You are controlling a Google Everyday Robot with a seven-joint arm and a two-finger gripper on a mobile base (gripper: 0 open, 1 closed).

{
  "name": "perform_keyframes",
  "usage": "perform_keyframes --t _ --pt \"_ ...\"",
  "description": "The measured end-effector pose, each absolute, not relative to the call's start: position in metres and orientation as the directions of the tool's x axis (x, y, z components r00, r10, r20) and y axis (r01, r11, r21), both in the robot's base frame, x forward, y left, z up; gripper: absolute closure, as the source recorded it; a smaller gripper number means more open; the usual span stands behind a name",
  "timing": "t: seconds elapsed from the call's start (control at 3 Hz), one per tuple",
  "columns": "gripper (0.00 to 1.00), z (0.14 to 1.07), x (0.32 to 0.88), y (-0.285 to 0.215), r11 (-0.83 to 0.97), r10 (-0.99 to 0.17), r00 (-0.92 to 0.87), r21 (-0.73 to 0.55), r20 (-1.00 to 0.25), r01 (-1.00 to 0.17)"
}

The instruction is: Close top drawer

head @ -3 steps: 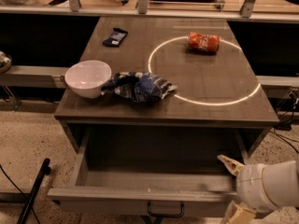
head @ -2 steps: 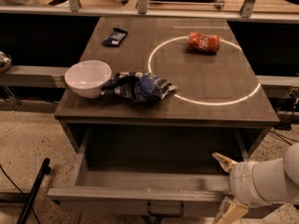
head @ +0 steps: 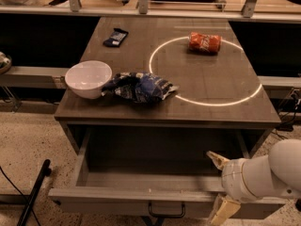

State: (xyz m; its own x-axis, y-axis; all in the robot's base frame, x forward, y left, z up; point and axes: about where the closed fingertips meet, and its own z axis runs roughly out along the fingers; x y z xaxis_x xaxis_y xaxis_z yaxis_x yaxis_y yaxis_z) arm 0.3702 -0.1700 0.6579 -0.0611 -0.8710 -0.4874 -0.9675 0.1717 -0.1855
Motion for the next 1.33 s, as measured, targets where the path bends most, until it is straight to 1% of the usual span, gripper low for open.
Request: perform_keyframes --t 0.33,1.0,1.33 --pt "0.0 0.658 0.37 -0.17 0.172 -0.871 -0.061 -0.185 -0.487 -0.968" --pt "0.0 0.676 0.407 -0.154 0.152 -0.875 -0.025 -0.225 -0.483 -0.963" --pt "0.0 0.68 0.416 -0.15 0.146 -0.876 -0.022 -0.221 -0.482 -0.964"
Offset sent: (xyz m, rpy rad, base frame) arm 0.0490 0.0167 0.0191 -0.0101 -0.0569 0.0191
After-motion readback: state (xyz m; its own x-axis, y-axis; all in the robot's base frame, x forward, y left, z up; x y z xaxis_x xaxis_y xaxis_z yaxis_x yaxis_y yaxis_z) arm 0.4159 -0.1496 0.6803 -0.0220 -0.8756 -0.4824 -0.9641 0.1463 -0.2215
